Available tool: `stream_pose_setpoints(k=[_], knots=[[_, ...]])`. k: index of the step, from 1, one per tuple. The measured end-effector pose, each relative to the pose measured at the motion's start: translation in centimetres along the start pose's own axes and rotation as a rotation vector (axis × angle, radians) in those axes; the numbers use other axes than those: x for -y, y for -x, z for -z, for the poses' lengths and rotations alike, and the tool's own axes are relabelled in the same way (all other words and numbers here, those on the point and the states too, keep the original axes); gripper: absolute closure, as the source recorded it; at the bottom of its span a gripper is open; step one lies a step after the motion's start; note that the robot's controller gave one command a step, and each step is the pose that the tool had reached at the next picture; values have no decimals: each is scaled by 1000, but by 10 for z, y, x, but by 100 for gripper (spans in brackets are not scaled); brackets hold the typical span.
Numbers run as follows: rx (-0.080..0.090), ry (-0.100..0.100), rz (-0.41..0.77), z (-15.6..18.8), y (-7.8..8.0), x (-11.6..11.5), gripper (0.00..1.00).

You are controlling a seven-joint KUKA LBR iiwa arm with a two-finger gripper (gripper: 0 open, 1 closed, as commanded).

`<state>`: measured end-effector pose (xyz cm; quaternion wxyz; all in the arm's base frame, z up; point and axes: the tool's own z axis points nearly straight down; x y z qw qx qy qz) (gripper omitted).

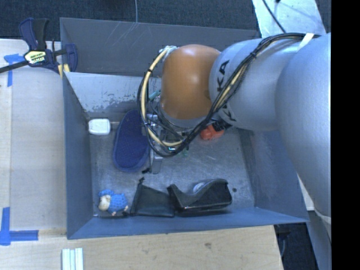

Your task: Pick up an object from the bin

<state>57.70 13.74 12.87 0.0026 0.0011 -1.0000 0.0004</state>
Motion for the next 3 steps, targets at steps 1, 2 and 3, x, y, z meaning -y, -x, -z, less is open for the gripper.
stream_pose_setpoints(k=[1,2,3], knots=[[14,2,14,-58,10,-14,0],[7,2,13,-54,10,-14,100],[17,3,-1,68,30,-13,100]])
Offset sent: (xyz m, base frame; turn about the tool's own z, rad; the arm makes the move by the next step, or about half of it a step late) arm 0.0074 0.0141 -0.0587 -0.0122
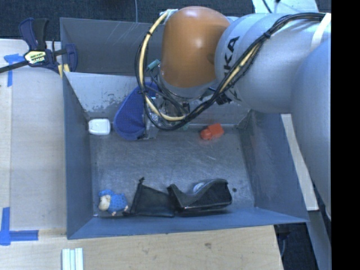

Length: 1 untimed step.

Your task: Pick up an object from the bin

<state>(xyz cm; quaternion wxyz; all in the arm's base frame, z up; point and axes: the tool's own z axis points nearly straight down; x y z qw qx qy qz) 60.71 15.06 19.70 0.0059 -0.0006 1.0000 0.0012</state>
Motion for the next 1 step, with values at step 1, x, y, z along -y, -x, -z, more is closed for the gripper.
stream_pose_setpoints(k=[1], knots=[[-3,3,661,84,-43,-43,100]])
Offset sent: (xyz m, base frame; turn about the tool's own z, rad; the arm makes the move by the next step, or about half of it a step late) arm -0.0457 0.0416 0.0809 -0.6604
